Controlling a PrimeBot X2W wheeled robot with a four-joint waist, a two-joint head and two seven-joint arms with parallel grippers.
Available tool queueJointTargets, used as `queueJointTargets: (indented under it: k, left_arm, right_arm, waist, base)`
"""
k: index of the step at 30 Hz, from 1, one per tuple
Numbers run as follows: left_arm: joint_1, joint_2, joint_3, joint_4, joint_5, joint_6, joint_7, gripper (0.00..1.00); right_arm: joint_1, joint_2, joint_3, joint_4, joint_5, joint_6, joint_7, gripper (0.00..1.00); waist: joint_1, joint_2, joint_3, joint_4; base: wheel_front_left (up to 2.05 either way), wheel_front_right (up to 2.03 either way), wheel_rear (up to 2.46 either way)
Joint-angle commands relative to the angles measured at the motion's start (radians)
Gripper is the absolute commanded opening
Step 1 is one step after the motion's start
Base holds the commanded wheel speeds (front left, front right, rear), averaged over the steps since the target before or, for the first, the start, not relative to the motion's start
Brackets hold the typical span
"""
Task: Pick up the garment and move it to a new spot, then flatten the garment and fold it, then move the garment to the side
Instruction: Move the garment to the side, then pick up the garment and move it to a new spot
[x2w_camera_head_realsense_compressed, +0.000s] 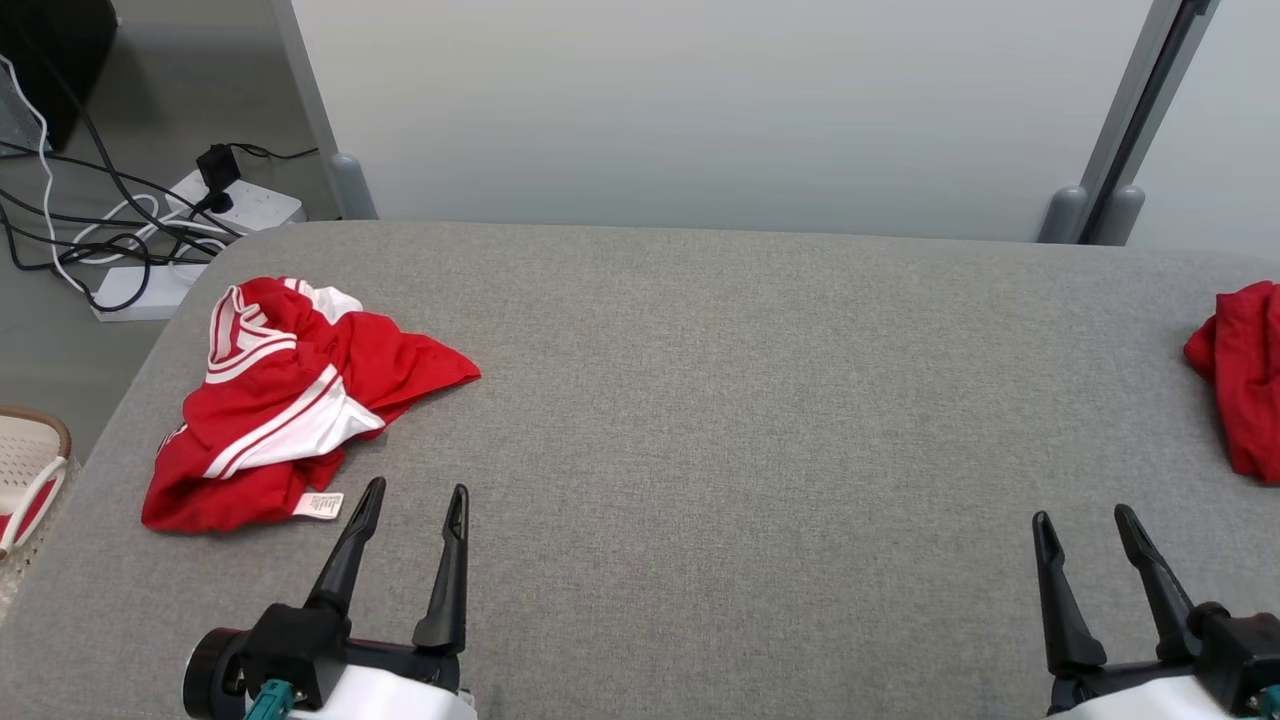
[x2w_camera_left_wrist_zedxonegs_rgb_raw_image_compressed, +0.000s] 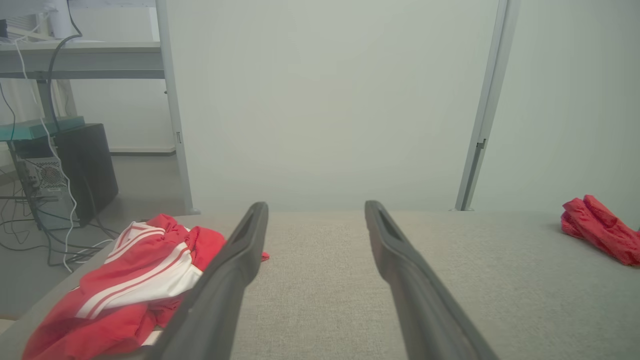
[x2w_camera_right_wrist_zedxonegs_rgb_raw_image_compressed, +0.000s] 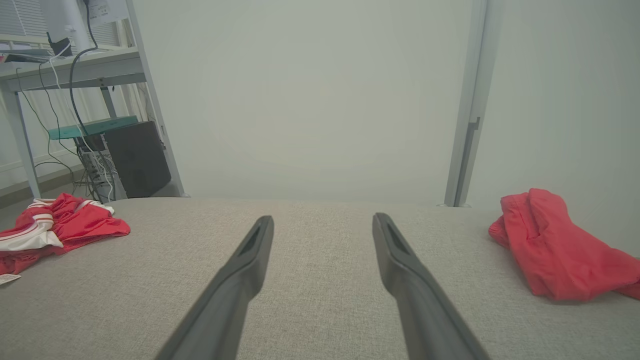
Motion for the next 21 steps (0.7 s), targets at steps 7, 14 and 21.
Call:
queueJointTargets:
  k: [7, 14, 21]
  left_arm:
    - [-0.005, 0.001, 0.046, -0.042, 0.030, 0.010, -0.009, 1.00]
    - [-0.006, 0.000, 0.045, -0.050, 0.023, 0.017, -0.009, 1.00]
    - [-0.010, 0.000, 0.034, -0.052, 0.021, 0.025, -0.009, 1.00]
  right_arm:
    - [0.013, 0.018, -0.018, -0.055, 0.003, 0.004, -0.012, 1.00]
    - [0.010, 0.025, -0.027, -0.059, -0.010, 0.004, -0.012, 1.00]
    - [0.009, 0.026, -0.036, -0.061, -0.012, 0.004, -0.012, 1.00]
  waist:
    - [0.0000, 0.0000, -0.016, -0.020]
    - [0.0000, 0.0000, -0.020, -0.052]
    - [0.0000, 0.0000, -0.013, -0.075]
  base:
    - [0.00, 0.00, 0.00]
    - [0.00, 0.00, 0.00]
    - [0.00, 0.00, 0.00]
